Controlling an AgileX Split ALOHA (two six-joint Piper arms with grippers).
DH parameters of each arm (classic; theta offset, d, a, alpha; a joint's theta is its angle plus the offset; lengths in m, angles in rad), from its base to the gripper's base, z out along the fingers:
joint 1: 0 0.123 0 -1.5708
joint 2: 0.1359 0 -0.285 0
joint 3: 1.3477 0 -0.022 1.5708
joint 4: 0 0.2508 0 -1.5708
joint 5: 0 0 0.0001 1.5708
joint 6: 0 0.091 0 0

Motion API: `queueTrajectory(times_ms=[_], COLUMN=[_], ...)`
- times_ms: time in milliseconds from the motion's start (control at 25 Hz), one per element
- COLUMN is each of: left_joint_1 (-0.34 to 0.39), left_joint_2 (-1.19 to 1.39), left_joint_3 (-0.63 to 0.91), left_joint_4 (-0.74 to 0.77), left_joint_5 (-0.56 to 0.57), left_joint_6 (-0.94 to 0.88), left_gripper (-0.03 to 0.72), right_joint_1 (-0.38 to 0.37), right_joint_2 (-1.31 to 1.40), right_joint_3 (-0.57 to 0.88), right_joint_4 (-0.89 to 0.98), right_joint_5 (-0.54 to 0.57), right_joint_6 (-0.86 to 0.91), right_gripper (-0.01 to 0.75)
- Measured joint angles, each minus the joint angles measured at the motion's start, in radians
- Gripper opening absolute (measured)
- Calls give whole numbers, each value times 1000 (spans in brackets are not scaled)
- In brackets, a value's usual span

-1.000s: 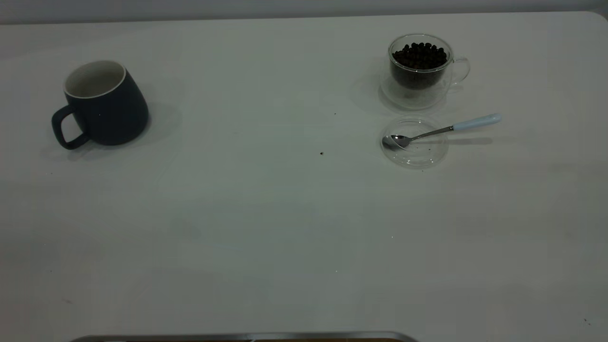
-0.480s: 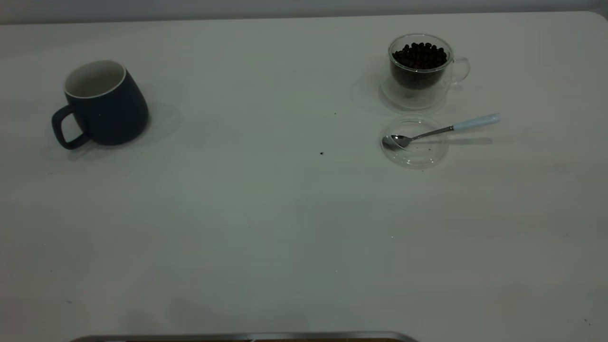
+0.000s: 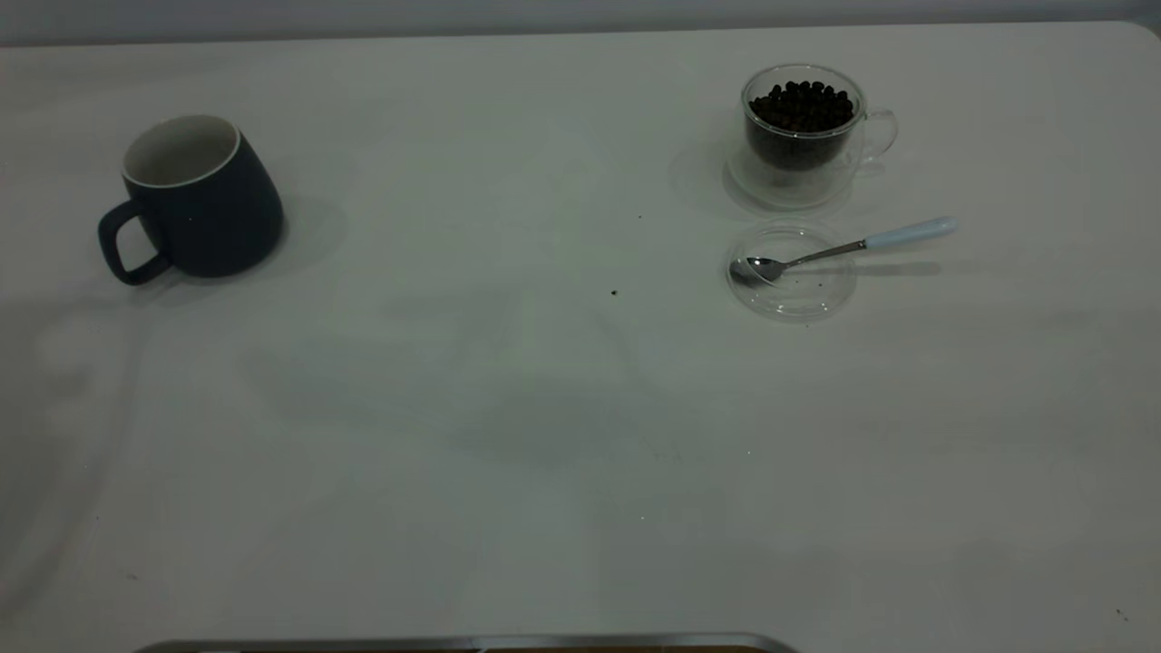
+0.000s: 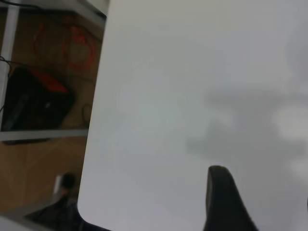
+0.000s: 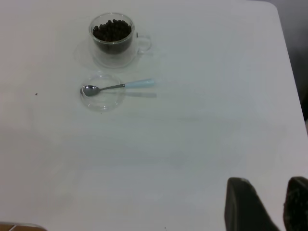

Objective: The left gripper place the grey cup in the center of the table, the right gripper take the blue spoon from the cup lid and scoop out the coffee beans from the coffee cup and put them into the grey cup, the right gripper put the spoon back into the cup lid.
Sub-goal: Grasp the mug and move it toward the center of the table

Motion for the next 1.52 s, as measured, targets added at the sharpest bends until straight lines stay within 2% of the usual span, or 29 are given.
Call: queueTrajectory(times_ms=[240, 400, 600, 800, 1200, 1400, 1520], left_joint_1=[15, 75, 195, 268, 268, 226, 188], left_joint_2=[345, 461, 514, 577, 654, 687, 711], left_joint_3=[-264, -333, -336, -339, -339, -339, -340], left_joint_4=[-60, -184, -358, -361, -366, -372, -406], left_joint_5=[135, 138, 59, -103, -241, -275, -332], left_joint_6=[147, 279, 508, 611, 655, 1003, 1214], left_gripper=[475, 475, 475, 475, 475, 475, 475], right_joint_1=[0, 0, 0, 0, 0, 0, 0], right_joint_2=[0, 0, 0, 0, 0, 0, 0], right_joint_3=[0, 0, 0, 0, 0, 0, 0], right_joint_4=[0, 0, 0, 0, 0, 1, 1], right_joint_5=[0, 0, 0, 0, 0, 0, 0], right_joint_6=[0, 0, 0, 0, 0, 0, 1], right_gripper=[238, 238, 238, 238, 238, 238, 238])
